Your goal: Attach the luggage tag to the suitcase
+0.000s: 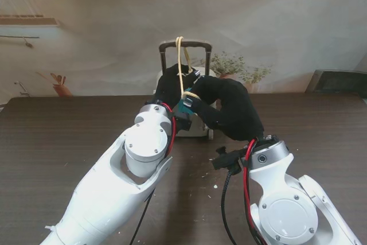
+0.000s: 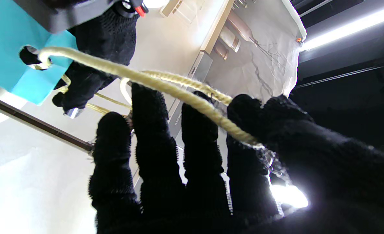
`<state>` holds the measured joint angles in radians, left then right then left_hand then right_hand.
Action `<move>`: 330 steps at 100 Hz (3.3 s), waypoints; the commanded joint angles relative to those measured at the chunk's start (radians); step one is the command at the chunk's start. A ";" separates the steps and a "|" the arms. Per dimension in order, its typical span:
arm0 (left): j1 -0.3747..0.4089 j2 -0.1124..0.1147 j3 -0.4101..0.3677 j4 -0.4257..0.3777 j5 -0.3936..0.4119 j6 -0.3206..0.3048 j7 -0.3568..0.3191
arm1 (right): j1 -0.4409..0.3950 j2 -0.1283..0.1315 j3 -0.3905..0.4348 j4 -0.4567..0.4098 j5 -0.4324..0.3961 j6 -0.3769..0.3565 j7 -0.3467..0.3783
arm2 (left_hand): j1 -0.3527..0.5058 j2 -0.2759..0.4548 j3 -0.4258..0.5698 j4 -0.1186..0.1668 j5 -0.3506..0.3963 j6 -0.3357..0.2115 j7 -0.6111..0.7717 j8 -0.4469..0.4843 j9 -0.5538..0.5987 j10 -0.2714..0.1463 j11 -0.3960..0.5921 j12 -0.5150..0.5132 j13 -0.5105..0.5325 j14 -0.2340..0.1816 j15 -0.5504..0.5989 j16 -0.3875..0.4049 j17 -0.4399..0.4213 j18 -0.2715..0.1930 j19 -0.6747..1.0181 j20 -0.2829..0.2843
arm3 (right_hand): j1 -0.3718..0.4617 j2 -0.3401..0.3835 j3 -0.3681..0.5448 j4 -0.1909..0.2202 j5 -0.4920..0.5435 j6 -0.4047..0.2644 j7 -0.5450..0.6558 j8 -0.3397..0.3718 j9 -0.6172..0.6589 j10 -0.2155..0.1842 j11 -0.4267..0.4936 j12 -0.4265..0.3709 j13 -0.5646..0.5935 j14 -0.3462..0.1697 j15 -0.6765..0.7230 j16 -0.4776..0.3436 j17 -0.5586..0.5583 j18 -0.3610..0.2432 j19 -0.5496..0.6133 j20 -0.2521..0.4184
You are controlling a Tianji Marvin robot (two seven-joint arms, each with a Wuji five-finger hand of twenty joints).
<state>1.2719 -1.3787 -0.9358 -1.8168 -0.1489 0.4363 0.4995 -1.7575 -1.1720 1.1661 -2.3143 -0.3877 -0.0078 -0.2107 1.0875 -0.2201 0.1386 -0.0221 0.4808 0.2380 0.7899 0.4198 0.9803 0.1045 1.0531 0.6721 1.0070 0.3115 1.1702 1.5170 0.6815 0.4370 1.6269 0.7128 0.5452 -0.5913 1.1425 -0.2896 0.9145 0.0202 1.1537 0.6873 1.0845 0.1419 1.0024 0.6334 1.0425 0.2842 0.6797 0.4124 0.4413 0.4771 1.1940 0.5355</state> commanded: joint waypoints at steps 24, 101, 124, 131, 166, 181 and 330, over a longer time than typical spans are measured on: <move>0.013 -0.027 -0.019 -0.011 -0.153 -0.082 0.065 | -0.002 0.005 -0.008 0.000 -0.004 0.001 0.017 | 0.074 -0.035 -0.052 0.003 0.040 -0.251 0.283 0.114 0.034 -0.012 0.021 0.038 0.044 0.008 0.059 0.053 0.030 -0.064 0.071 -0.013 | 0.042 0.019 -0.016 -0.011 -0.017 -0.039 0.014 0.011 -0.012 -0.020 0.022 0.006 0.005 -0.014 0.011 0.016 -0.003 -0.009 0.013 0.009; 0.138 0.011 -0.064 -0.149 -0.062 -0.039 0.023 | 0.041 -0.044 -0.053 0.075 -0.030 0.059 -0.187 | 0.010 -0.044 0.008 -0.022 0.254 -0.310 0.127 0.088 0.136 0.004 -0.080 0.045 0.153 -0.062 -0.056 -0.006 0.079 -0.042 0.108 -0.013 | 0.062 0.059 -0.043 -0.008 -0.095 -0.041 0.054 0.030 -0.075 -0.015 0.048 0.011 -0.018 -0.012 0.052 0.029 -0.013 -0.013 0.037 0.022; 0.155 0.026 -0.079 -0.171 -0.043 -0.031 -0.012 | 0.076 -0.067 -0.075 0.118 -0.101 0.085 -0.303 | 0.012 -0.041 0.002 -0.021 0.252 -0.308 0.120 0.091 0.132 0.003 -0.082 0.046 0.138 -0.047 -0.058 -0.004 0.070 -0.035 0.100 -0.016 | 0.096 0.121 -0.103 0.001 -0.186 -0.054 0.126 0.004 -0.164 -0.007 0.085 -0.033 -0.079 -0.013 0.093 0.015 -0.051 -0.021 0.052 0.019; 0.165 0.031 -0.084 -0.182 -0.035 -0.031 -0.022 | 0.086 -0.070 -0.074 0.130 -0.108 0.103 -0.313 | 0.009 -0.040 -0.002 -0.021 0.252 -0.313 0.116 0.090 0.133 0.002 -0.082 0.047 0.137 -0.045 -0.056 -0.002 0.070 -0.035 0.100 -0.016 | 0.095 0.124 -0.115 0.003 -0.193 -0.084 0.123 -0.006 -0.167 -0.006 0.088 -0.037 -0.087 -0.013 0.096 0.012 -0.058 -0.022 0.051 0.016; 0.213 0.052 -0.109 -0.259 -0.015 0.004 -0.072 | 0.134 -0.085 -0.076 0.217 -0.095 0.141 -0.353 | 0.023 -0.033 -0.015 -0.016 0.259 -0.275 0.104 0.084 0.145 0.003 -0.073 0.051 0.147 -0.038 -0.041 0.006 0.085 -0.030 0.109 -0.012 | 0.066 0.106 -0.108 0.003 -0.177 -0.228 0.058 -0.048 -0.154 -0.017 0.082 -0.043 -0.089 -0.025 0.090 -0.003 -0.059 -0.032 0.049 0.002; 0.233 0.062 -0.117 -0.288 0.009 0.025 -0.096 | 0.153 -0.093 -0.084 0.265 -0.135 0.126 -0.411 | 0.025 -0.030 -0.021 -0.015 0.258 -0.270 0.101 0.080 0.150 0.007 -0.070 0.051 0.157 -0.045 -0.037 0.004 0.096 -0.034 0.118 -0.012 | 0.078 0.111 -0.112 0.005 -0.193 -0.245 0.058 -0.059 -0.167 -0.015 0.090 -0.044 -0.104 -0.024 0.097 -0.004 -0.069 -0.035 0.052 -0.004; 0.245 0.044 -0.137 -0.343 0.074 0.172 -0.074 | 0.106 -0.037 -0.076 0.238 -0.114 0.215 -0.144 | 0.051 -0.012 -0.062 -0.004 0.275 -0.275 0.092 -0.005 -0.686 0.217 -0.504 0.085 -1.020 0.173 -0.480 -0.016 -0.780 -0.116 -0.623 -0.097 | -0.144 -0.122 -0.014 0.131 -0.266 -0.140 -0.471 -0.275 -0.356 -0.008 -0.083 -0.090 -0.260 -0.038 -0.022 -0.021 -0.191 -0.071 -0.065 -0.021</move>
<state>1.5139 -1.3309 -1.0703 -2.1433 -0.0765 0.6023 0.4362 -1.6460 -1.2131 1.0913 -2.0721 -0.5088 0.2084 -0.3691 1.1060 -0.2505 0.0983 -0.0300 0.7142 0.1138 0.8661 0.4441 0.3375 0.3185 0.6278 0.8248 -0.0485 0.5634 0.8512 1.5216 -0.0718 0.4494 1.1377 0.7416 0.4435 -0.6876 1.1435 -0.1761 0.6576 -0.0990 0.7007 0.3909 0.7634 0.1557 0.9275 0.5365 0.7992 0.2703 0.6669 0.4034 0.2586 0.4396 1.1434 0.5110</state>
